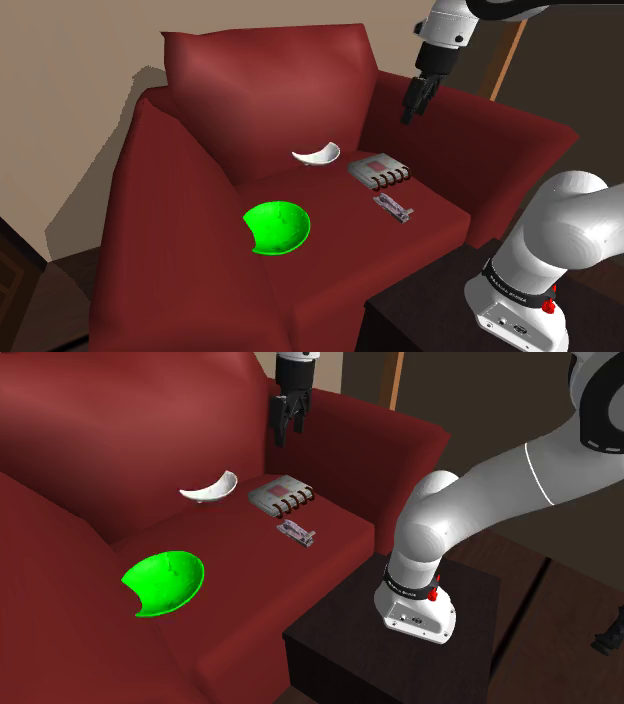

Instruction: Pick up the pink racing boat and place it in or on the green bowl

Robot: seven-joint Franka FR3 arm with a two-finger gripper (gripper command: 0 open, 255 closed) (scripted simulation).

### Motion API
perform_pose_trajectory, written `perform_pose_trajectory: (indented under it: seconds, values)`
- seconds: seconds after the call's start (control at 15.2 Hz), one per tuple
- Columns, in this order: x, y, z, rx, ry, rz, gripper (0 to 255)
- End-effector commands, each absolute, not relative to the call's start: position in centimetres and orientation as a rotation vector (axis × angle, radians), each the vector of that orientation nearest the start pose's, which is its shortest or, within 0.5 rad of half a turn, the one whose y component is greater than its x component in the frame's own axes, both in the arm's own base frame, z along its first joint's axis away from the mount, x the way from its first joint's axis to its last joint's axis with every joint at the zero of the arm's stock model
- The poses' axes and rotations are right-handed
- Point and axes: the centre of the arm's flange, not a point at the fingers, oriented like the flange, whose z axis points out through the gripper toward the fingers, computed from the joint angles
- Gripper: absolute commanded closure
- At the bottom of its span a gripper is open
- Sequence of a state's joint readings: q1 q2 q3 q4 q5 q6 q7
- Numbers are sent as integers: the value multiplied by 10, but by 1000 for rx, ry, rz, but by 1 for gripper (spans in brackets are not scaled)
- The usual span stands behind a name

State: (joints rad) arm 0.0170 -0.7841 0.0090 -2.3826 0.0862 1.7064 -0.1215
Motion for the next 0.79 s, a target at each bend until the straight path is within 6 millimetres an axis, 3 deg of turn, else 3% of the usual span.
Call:
perform_pose_trajectory:
  seconds: [0.0,0.73]
  values:
    - [320,17,590,-3055,-211,-171,0]
    - [356,23,446,-3075,4,116,0]
